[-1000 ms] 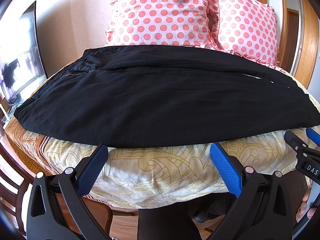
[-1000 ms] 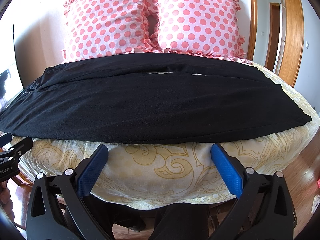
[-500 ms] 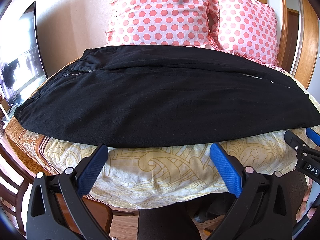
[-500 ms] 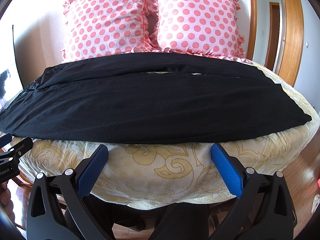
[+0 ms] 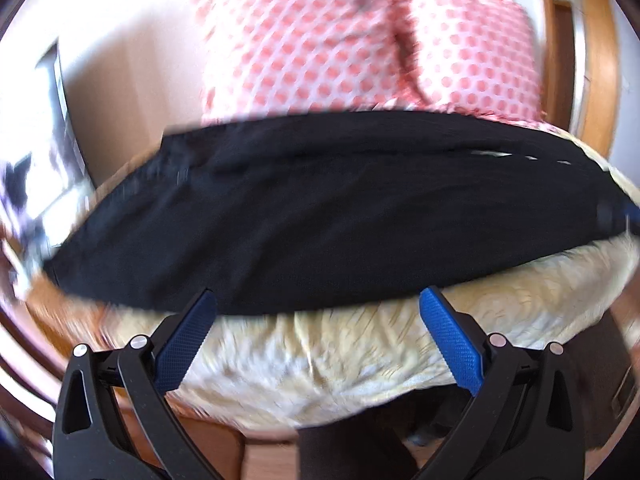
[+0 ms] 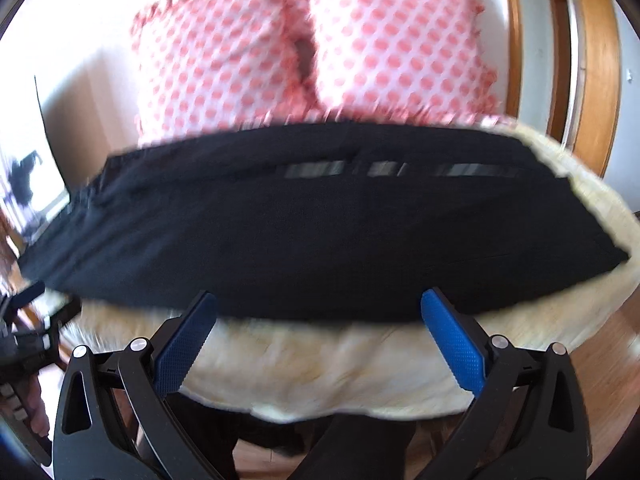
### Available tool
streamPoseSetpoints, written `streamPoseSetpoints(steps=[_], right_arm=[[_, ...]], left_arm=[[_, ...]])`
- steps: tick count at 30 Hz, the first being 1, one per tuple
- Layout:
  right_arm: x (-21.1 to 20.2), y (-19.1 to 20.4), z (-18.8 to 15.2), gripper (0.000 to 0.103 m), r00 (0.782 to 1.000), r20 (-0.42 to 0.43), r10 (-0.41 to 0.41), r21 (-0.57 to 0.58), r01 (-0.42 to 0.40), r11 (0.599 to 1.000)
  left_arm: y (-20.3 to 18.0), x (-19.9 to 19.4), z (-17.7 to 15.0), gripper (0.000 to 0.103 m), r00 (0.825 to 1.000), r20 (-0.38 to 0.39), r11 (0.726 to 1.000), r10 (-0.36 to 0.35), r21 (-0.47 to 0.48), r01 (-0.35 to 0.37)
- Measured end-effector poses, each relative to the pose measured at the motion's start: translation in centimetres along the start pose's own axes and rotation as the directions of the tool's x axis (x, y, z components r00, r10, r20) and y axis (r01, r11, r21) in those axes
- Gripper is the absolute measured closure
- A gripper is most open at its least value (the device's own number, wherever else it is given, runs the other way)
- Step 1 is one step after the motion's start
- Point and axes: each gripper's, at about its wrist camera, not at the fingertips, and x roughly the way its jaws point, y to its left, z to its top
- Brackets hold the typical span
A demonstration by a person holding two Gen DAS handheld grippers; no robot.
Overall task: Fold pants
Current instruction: 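Reach the right gripper to the pants end and grasp it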
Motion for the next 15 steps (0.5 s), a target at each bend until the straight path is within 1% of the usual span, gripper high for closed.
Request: streamPoseSetpoints(steps=[2,3,4,5,6,8,10,11,12,13,15], right_arm=[[-0.1,-1.7,3.6,0.001,0.998,0.036,-0.042,0.003,0.042,0.999],[0.4,-2.3,5.0,0.001,0.997,0.04,-0.065,0.007,0.064,0.998],[1.5,-3.5,7.4,0.001,0.993,0.039,-0.107,0.018,0.106,0.994],[2.4,-4.2,8.7,0.001,0.991,0.038,-0.13,0.026,0.129,0.991],[4.1,-5.3,10.8,0.001,0.984,0.036,-0.172,0.035,0.171,0.985],[7.6,-7.4,14.0,0.001,0.968,0.014,-0.25,0.043,0.249,0.968],[11.5,-9.6,16.9,0.001,0.947,-0.022,-0.32,0.06,0.321,0.945],[13.2,-11.4,17.9,0.002,0.935,-0.048,-0.352,0.071,0.354,0.932],[14.7,-12.6,18.8,0.005,0.923,-0.072,-0.378,0.084,0.383,0.92],[17.2,-14.6,20.1,0.011,0.903,-0.116,-0.413,0.116,0.425,0.898],[19.6,-17.2,21.1,0.015,0.882,-0.166,-0.441,0.169,0.466,0.869]], left_arm=[[-0.8,-0.7,1.3,0.002,0.998,0.057,0.997,0.011,0.078,-0.016],[-1.1,-0.8,2.0,0.002,0.997,0.079,0.995,0.013,0.102,-0.021],[-1.4,-0.6,3.0,0.002,0.994,0.113,0.992,0.01,0.126,-0.024],[-1.5,-0.1,3.9,0.002,0.991,0.131,0.99,0.012,0.134,-0.03],[-1.5,0.6,4.9,0.002,0.991,0.136,0.991,0.018,0.129,-0.035],[-1.3,2.2,6.7,0.002,0.992,0.123,0.995,0.012,0.097,-0.024],[-0.8,3.8,7.9,0.002,0.996,0.092,0.999,-0.017,0.04,0.014],[-0.4,4.8,8.5,0.002,0.997,0.071,0.999,-0.034,0.004,0.033],[0.0,5.8,8.8,0.002,0.997,0.055,0.998,-0.05,-0.028,0.051],[0.3,6.3,8.9,0.002,0.997,0.048,0.997,-0.062,-0.046,0.064],[0.6,7.6,8.9,0.002,0.996,0.041,0.994,-0.077,-0.077,0.08]])
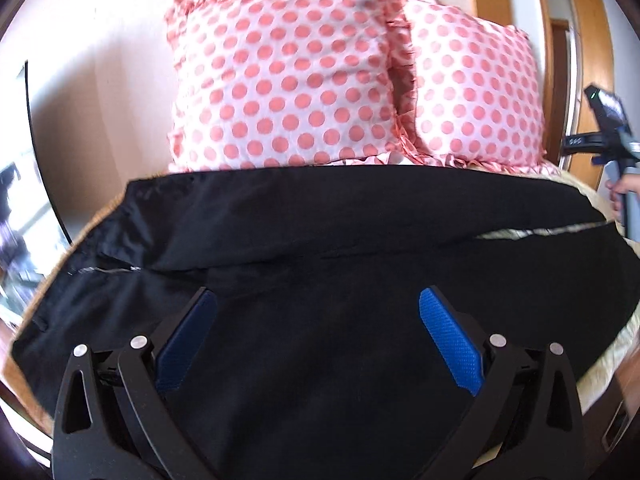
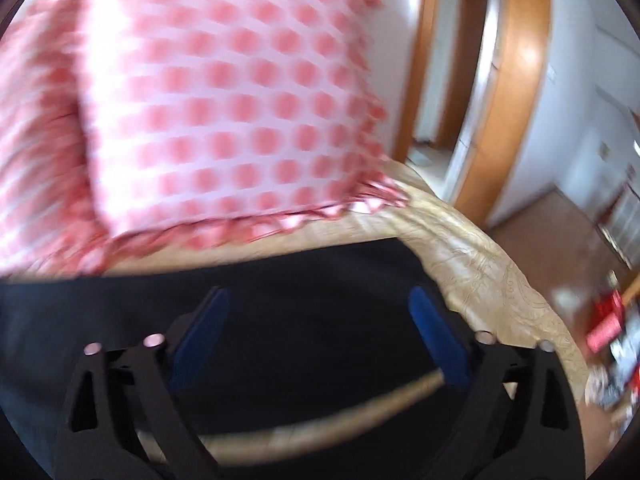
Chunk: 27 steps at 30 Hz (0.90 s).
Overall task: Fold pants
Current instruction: 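Reach the right gripper to the pants end and grasp it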
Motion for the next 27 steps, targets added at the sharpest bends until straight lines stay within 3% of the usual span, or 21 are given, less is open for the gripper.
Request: streamPoseSetpoints(steps=[3,9,15,20,21,24,27], right_arm=[[5.6,-1.9,2.2,0.024,0.992,-0.099,-0.073,0.128,0.086,0.988],[12.0,-3.1,3.1,0.033,0.964,-0.237,-0.12,0.233,0.177,0.956],[14.7,-2.9,2.9,0.033,0.934,-0.301,-0.194,0.219,0.265,0.939],[14.9,-2.9,2.4,0.033,0.952,-0.243,-0.187,0.19,0.236,0.953],[14.8,-2.8,2.2,0.037,0.957,-0.228,-0.177,0.172,0.219,0.961],[14.0,-3.2,1.7,0.067,0.96,-0.207,-0.189,0.146,0.222,0.964],[12.6,-4.5,1.3,0.09,0.978,-0.178,-0.106,0.178,0.138,0.974]], left_arm=[[0.5,1.2,-0.1,0.002,1.0,-0.018,0.999,-0.005,-0.032,0.005],[0.9,2.8,-0.2,0.002,0.998,-0.054,0.998,-0.04,-0.052,0.037],[1.0,3.2,-0.2,0.002,0.995,-0.075,0.997,-0.058,-0.06,0.053],[1.4,3.8,-0.2,0.002,0.991,-0.107,0.995,-0.075,-0.08,0.066],[1.5,3.9,-0.2,0.002,0.99,-0.116,0.994,-0.076,-0.086,0.066],[1.7,4.1,-0.2,0.002,0.989,-0.126,0.993,-0.076,-0.102,0.063],[1.9,4.2,-0.2,0.002,0.989,-0.13,0.992,-0.073,-0.11,0.059]])
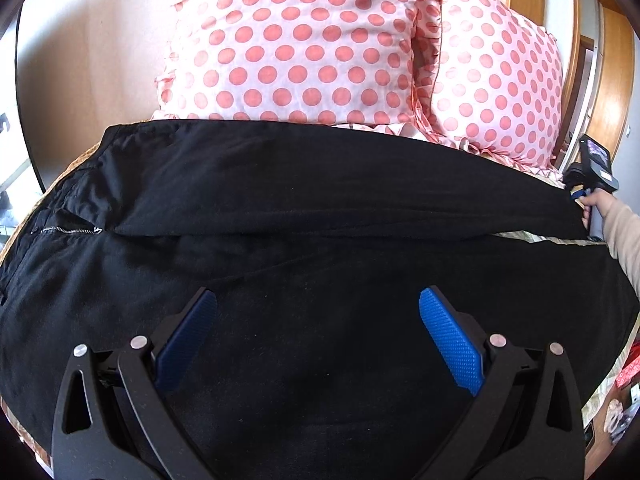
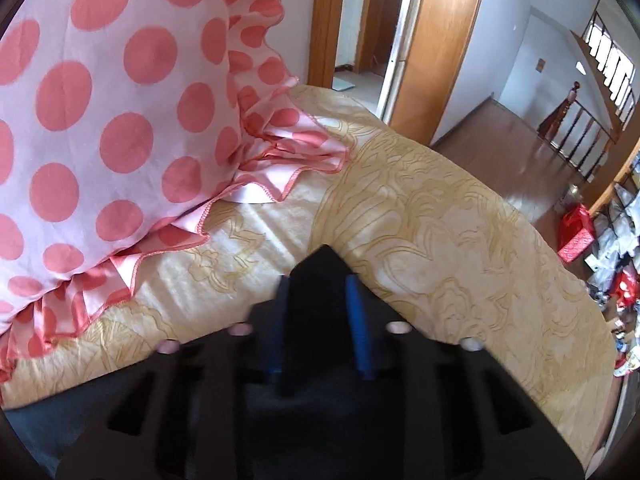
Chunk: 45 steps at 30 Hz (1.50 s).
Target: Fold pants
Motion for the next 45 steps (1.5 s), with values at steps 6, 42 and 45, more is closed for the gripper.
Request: streamPoseSetpoints(steps=[6,42,45], right_arm=[[-5.4,-2.3,-2.5,0.099,0.985,0.071,0.157,-0.014,-0.156,0.988],[-11.1,-16.1,-16.9,0.094,0.821,0.028,0.57,0.331,-0.546,0.77],[-11.9,-16.6,-16.2,0.097,0.809,0.085,0.581,0.313,-0.576,0.756]], left_arm=[[0.1,-0.2,-0.1,0.002,1.0,0.008,1.0,0.002,-0.006,-0.002],[-1.3,-4.5,-1.8,0.002,0.992,0.097,0.994,0.086,0.062,-0.092],[-1.3,-4.6,-1.8,0.002,0.989,0.107,0.991,0.105,0.07,-0.113]])
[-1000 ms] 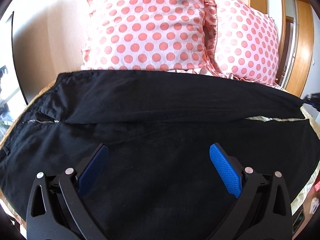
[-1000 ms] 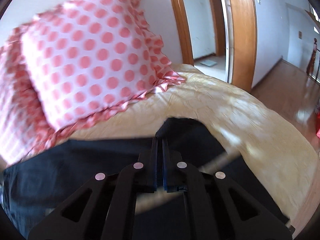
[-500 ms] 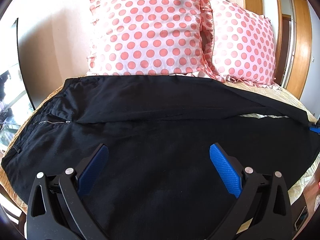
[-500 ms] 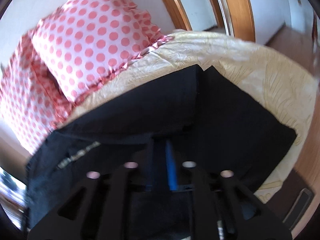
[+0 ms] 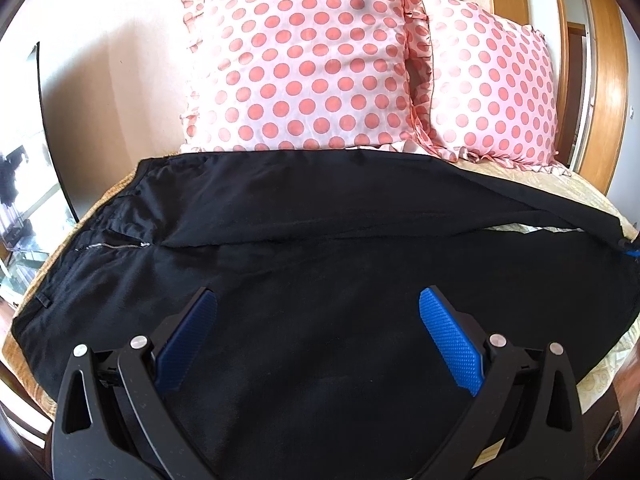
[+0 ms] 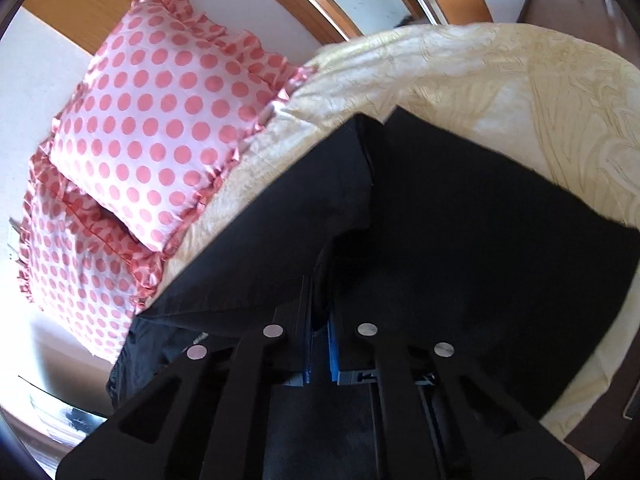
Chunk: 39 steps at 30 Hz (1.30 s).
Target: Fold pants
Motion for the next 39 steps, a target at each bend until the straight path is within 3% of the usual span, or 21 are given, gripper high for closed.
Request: streamPoseSetpoints(steps=[6,11,15,18,20,22,24,28,30,33,36,39], right_arm=[[-7.2,0.8,0.9,0.098,0.981,0.188,0.054,-0.073,-0.04,0.996],[-7.3,-1.9,-1.9,0.098,0.99,0.129,-0.048,-0.054,0.055,0.997],[-5.8,-3.3,-2.4,0.098,0.994,0.086,-0.073,-0.029,0.076,0.997],[-5.4,-2.7,-2.5,0.098,0.99,0.097,-0.098,-0.069,0.105,0.992],[-5.3,-2.3,-2.7,0.098,0.988,0.102,-0.114,-0.098,0.124,0.987],[-5.3,-2.3,-2.7,0.098,0.988,0.104,-0.116,-0.11,0.128,0.986],[-5.4,-2.5,-2.7,0.098,0.988,0.101,-0.114,-0.112,0.126,0.986],[-5.4,-2.1,-2.7,0.098,0.985,0.1,-0.139,-0.143,0.153,0.978],[-5.3,-1.9,-2.7,0.098,0.983,0.102,-0.152,-0.156,0.167,0.974],[-5.3,-1.7,-2.7,0.098,0.982,0.103,-0.16,-0.167,0.176,0.97],[-5.2,-1.8,-2.6,0.098,0.982,0.099,-0.16,-0.173,0.175,0.969],[-5.2,-1.7,-2.6,0.098,0.982,0.097,-0.16,-0.175,0.176,0.969]], left_arm=[[0.2,-0.8,-0.2,0.002,0.989,0.08,0.992,0.12,0.04,-0.124],[1.5,-0.7,0.8,0.002,0.985,0.099,0.987,0.141,0.058,-0.147],[4.7,1.1,3.6,0.002,0.99,0.017,0.99,0.139,-0.001,-0.139],[8.7,3.8,6.5,0.002,0.995,-0.083,0.987,0.062,-0.142,-0.074],[11.1,6.6,9.0,0.002,0.988,-0.136,0.976,0.071,-0.193,-0.097],[12.5,9.4,11.2,0.002,0.979,-0.161,0.971,0.123,-0.186,-0.152],[13.6,12.3,13.4,0.002,0.974,-0.189,0.97,0.127,-0.182,-0.162],[16.0,17.7,16.0,0.004,0.955,-0.294,0.94,0.035,-0.314,-0.131],[16.8,20.4,17.1,0.013,0.942,-0.337,0.923,0.003,-0.362,-0.133],[17.2,23.0,17.6,0.029,0.921,-0.389,0.911,0.028,-0.369,-0.184],[18.3,25.8,17.2,0.044,0.891,-0.454,0.876,0.018,-0.422,-0.233],[19.5,27.2,16.3,0.065,0.882,-0.47,0.833,-0.033,-0.501,-0.236]])
